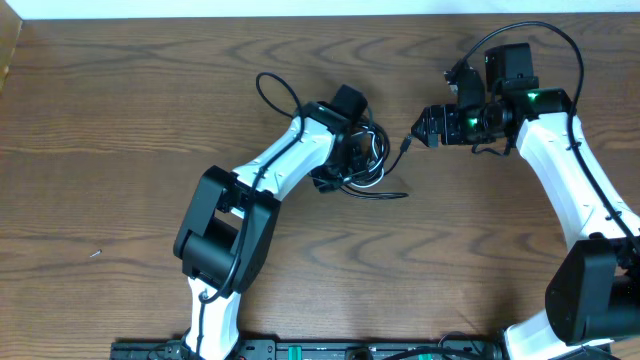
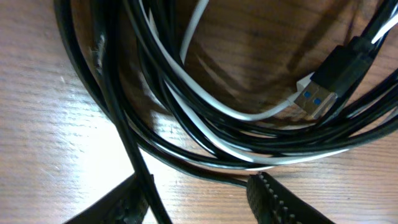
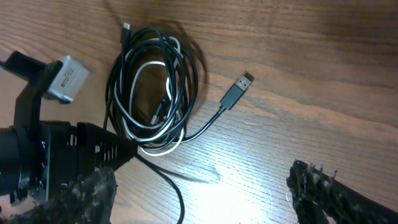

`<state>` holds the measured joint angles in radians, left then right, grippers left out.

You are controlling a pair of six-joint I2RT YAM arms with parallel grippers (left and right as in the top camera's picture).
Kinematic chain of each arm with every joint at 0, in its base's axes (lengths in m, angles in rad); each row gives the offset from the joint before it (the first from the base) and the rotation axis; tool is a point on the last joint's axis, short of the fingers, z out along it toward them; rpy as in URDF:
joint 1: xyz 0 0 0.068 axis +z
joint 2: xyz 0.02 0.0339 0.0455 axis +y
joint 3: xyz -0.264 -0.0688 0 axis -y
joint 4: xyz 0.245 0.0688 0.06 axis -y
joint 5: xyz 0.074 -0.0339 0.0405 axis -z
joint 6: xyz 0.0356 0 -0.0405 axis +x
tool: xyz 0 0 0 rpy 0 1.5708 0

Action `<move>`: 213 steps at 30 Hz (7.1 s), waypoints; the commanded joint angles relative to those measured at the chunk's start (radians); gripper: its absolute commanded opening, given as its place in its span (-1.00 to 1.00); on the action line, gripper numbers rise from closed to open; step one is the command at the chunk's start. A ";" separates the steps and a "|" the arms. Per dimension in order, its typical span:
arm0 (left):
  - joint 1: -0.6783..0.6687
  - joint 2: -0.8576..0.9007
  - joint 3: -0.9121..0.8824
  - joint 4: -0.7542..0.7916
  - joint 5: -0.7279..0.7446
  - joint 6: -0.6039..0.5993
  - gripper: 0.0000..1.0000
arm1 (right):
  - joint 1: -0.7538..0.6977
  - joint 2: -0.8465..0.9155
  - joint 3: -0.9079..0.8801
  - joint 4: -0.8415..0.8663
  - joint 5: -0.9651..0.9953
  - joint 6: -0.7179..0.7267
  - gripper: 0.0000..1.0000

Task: Untangle cables

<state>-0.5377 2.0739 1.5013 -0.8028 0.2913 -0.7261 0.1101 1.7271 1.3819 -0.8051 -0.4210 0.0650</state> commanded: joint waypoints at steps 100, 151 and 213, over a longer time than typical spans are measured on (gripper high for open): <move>0.409 -0.739 0.152 0.389 -0.345 0.367 -0.85 | 0.131 -0.169 0.560 0.452 0.119 0.285 -0.97; 0.409 -0.406 0.152 -0.034 -0.370 0.352 -0.85 | 0.115 0.444 1.052 -0.534 0.090 0.086 -0.98; 0.233 -0.187 -0.110 0.262 0.349 1.398 0.78 | 0.148 0.452 1.036 -0.567 0.013 -0.001 -0.98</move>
<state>-0.2958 1.8549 1.3926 -0.5499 0.6159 0.6559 0.2565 2.1704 2.4241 -1.3666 -0.3779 0.0998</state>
